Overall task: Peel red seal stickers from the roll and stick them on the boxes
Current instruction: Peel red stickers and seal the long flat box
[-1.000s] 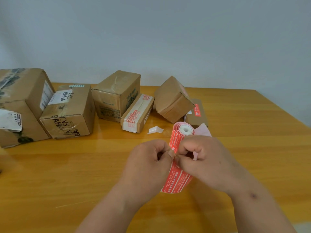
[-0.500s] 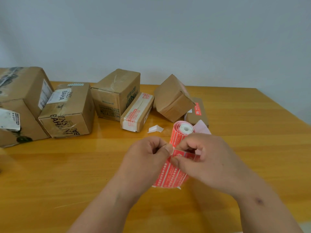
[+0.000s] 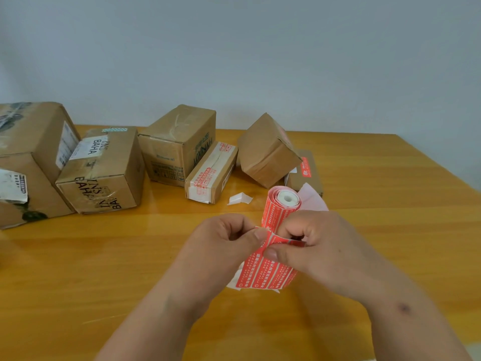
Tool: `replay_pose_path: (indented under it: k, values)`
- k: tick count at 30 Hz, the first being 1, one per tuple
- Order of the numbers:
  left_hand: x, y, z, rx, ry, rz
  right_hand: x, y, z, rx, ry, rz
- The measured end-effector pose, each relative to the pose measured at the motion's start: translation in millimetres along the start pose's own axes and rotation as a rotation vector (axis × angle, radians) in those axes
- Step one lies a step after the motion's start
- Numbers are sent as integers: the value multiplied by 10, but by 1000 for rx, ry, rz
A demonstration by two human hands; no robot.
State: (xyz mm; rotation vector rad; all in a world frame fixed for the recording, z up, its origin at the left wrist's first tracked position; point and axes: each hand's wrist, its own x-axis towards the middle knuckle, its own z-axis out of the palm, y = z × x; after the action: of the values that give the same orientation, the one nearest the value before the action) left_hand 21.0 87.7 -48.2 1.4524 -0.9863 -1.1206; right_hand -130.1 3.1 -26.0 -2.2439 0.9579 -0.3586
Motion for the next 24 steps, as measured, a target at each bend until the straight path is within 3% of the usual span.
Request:
replay_pose_path:
  k: [10,24]
  values:
    - [21,-55,47,-53,53,-30,-1,80,51,-72,95,-127]
    - [16,-43,56,-129,61,-61,-26,85,33,35,83,-84]
